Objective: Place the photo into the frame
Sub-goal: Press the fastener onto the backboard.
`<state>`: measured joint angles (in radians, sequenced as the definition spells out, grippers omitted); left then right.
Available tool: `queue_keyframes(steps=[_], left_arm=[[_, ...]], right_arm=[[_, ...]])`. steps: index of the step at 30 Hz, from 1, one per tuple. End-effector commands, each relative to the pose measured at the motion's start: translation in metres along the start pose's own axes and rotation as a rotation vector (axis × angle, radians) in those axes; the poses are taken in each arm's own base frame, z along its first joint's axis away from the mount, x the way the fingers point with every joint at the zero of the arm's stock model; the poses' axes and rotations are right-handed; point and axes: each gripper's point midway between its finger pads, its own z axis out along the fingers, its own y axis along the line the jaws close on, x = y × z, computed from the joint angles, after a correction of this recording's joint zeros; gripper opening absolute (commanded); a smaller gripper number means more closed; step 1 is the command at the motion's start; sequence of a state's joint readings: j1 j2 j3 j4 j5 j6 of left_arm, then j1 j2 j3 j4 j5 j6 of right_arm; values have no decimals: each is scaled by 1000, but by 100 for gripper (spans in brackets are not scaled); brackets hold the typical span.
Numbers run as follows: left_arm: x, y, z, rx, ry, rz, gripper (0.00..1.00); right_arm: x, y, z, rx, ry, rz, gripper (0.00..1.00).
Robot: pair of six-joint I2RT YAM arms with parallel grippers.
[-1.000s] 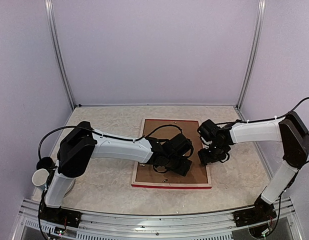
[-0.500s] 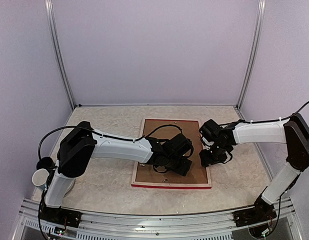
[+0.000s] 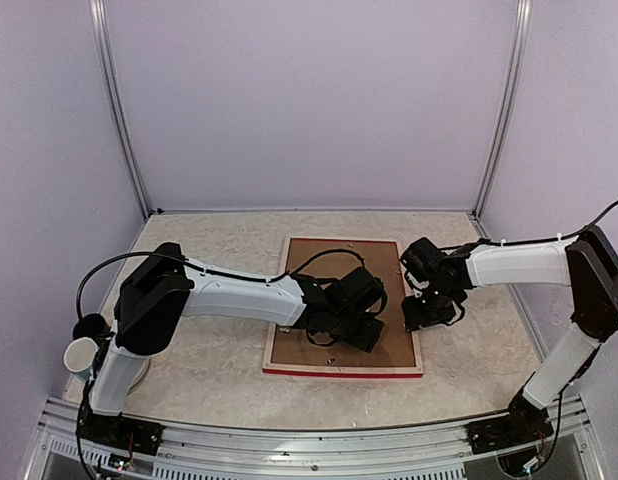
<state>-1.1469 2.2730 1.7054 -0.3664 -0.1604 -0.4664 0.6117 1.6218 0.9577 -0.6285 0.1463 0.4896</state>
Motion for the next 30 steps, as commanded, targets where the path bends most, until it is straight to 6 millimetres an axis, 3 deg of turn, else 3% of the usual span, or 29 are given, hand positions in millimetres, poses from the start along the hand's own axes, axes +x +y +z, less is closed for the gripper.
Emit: queue_keyframes(steps=[1,9,18,22,25,30], left_arm=[[8,-3,1,10,20,4,66],[11,-3,4,11,25,4,66],[13,-1,4,0,28,7,66],[13,1,3,-5,27,7,66],[12,1,3,-4,24,6,66],[1,-6,-3,14,0,2,66]], right_arm=[[9,-3,18,13,35,1,55],[26,-11,31,52,88,1,50],[29,-25,25,122,82,19,28],[30,-20,28,83,91,24,28],[19,-10,17,30,56,36,32],[-12,-11,-19,34,-44,59,34]])
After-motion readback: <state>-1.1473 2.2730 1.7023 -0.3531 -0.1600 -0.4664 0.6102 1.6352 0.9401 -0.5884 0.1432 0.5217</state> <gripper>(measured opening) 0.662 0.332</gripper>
